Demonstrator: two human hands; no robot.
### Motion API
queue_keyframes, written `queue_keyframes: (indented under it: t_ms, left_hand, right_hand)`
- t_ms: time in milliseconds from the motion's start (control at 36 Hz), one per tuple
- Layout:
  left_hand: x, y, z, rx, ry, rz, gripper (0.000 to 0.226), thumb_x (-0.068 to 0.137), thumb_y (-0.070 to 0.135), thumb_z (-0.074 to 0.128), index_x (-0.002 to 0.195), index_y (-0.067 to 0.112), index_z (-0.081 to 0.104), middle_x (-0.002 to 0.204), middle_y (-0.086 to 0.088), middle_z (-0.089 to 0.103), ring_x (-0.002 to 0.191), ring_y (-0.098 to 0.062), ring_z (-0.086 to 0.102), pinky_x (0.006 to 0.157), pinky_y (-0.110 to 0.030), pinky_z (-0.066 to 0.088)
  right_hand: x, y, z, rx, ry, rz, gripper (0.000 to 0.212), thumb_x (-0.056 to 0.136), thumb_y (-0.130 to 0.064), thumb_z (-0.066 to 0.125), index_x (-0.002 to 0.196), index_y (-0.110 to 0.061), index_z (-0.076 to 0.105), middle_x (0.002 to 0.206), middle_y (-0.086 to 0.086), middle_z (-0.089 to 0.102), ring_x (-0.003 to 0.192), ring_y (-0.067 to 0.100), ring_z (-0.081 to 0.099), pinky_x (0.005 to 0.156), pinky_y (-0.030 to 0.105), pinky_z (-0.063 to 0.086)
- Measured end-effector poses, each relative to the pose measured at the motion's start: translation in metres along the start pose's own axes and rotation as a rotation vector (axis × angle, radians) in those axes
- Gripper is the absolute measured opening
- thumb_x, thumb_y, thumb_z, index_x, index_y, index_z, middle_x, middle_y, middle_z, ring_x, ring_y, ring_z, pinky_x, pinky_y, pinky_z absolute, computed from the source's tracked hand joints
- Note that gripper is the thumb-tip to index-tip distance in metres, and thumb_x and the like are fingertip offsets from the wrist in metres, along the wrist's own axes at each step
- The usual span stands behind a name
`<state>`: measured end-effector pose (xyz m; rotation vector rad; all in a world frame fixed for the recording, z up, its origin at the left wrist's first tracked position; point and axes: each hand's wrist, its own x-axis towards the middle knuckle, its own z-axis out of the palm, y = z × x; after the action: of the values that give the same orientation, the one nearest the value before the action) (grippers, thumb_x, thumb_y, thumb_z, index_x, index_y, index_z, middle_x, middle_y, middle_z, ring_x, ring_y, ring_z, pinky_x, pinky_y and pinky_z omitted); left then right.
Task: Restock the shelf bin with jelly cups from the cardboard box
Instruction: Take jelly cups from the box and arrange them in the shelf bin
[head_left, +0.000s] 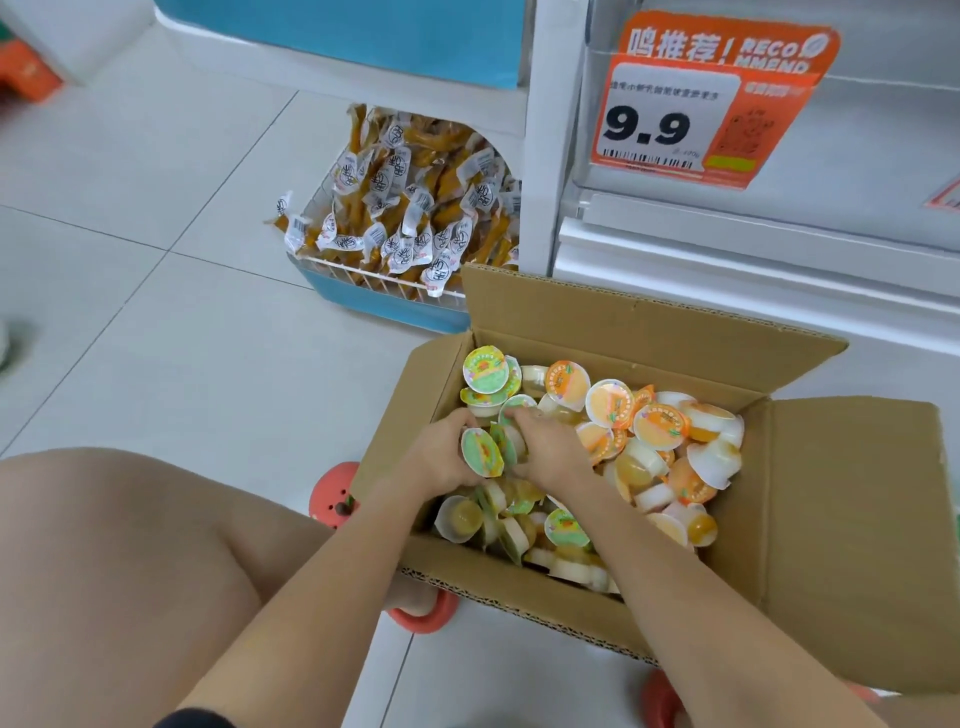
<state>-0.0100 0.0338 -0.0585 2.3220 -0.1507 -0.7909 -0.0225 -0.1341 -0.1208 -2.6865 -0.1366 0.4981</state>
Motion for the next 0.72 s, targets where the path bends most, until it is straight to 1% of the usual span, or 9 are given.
queue_keyframes:
  t_ms: [56,167,222,278,417,500,611,667,722]
  left_hand:
    - [0.003,-0.003,-0.001,-0.009,-0.008,-0.008,0.052,0.060,0.012,0.085,0.099,0.016,0.050,0.093,0.003,0.060,0.083,-0.015,0.053,0.056,-0.014,0.037]
    - [0.005,0.000,-0.003,-0.012,-0.001,0.004,0.055,0.058,0.010,0.086,0.101,0.014,0.052,0.097,-0.002,0.063,0.087,-0.019,0.056,0.068,-0.029,0.047]
    - [0.003,0.007,-0.006,-0.010,-0.009,0.021,0.054,0.059,0.008,0.084,0.102,0.012,0.051,0.091,-0.001,0.062,0.080,-0.018,0.054,0.067,-0.029,0.047]
    - [0.001,0.018,-0.012,-0.014,-0.027,0.049,0.054,0.061,0.006,0.082,0.103,0.013,0.049,0.082,0.002,0.058,0.073,-0.016,0.050,0.064,-0.026,0.043]
    - [-0.017,0.076,-0.034,-0.097,-0.030,0.144,0.059,0.061,0.009,0.085,0.109,0.014,0.052,0.085,0.002,0.055,0.076,-0.016,0.053,0.061,-0.020,0.044]
    - [-0.039,0.117,-0.051,-0.145,-0.047,0.222,0.052,0.061,0.017,0.087,0.104,0.018,0.057,0.089,0.009,0.052,0.077,-0.006,0.052,0.060,-0.010,0.041]
    - [-0.071,0.156,-0.067,-0.319,-0.156,0.293,0.043,0.068,0.012,0.082,0.105,0.014,0.060,0.089,0.005,0.061,0.079,-0.005,0.059,0.067,-0.015,0.049]
    - [-0.085,0.168,-0.070,-0.444,-0.177,0.293,0.038,0.073,0.007,0.077,0.106,0.012,0.060,0.093,0.000,0.063,0.084,-0.010,0.062,0.077,-0.028,0.056]
    - [-0.098,0.178,-0.071,-0.630,-0.260,0.303,0.029,0.079,0.000,0.069,0.105,0.011,0.060,0.097,-0.005,0.066,0.088,-0.016,0.066,0.085,-0.035,0.056]
  right_hand:
    - [0.000,0.002,0.003,0.055,0.012,-0.021,0.062,0.073,-0.029,0.075,0.127,-0.022,0.046,0.123,0.004,0.054,0.104,0.026,0.058,0.084,0.036,0.047]
    - [-0.009,0.006,-0.006,0.381,0.105,-0.011,0.060,0.069,-0.024,0.080,0.121,-0.019,0.051,0.113,0.000,0.055,0.101,0.018,0.056,0.079,0.027,0.044]
    - [-0.016,0.007,-0.022,0.466,0.173,-0.013,0.062,0.069,-0.024,0.082,0.122,-0.016,0.051,0.110,-0.004,0.051,0.099,0.011,0.048,0.079,0.023,0.039]
    - [-0.025,0.009,-0.045,0.469,0.215,-0.049,0.060,0.069,-0.025,0.082,0.120,-0.016,0.051,0.109,-0.006,0.048,0.099,0.009,0.045,0.078,0.021,0.037]
    - [-0.056,0.008,-0.120,0.309,0.165,-0.181,0.056,0.065,-0.029,0.083,0.106,-0.021,0.047,0.103,-0.007,0.044,0.091,0.008,0.044,0.073,0.023,0.039]
    - [-0.083,-0.002,-0.165,0.276,0.190,-0.230,0.052,0.065,-0.032,0.082,0.097,-0.021,0.044,0.096,-0.007,0.042,0.085,0.005,0.041,0.069,0.017,0.036]
    - [-0.121,-0.019,-0.213,0.324,0.202,-0.264,0.054,0.066,-0.030,0.084,0.103,-0.022,0.045,0.094,-0.013,0.053,0.084,0.001,0.050,0.064,0.016,0.038]
    - [-0.137,-0.026,-0.228,0.384,0.226,-0.259,0.059,0.065,-0.029,0.086,0.108,-0.027,0.046,0.097,-0.017,0.056,0.085,0.002,0.054,0.068,0.015,0.041]
    - [-0.150,-0.030,-0.237,0.449,0.271,-0.269,0.060,0.065,-0.026,0.086,0.109,-0.034,0.046,0.103,-0.021,0.056,0.093,0.001,0.055,0.076,0.017,0.044]
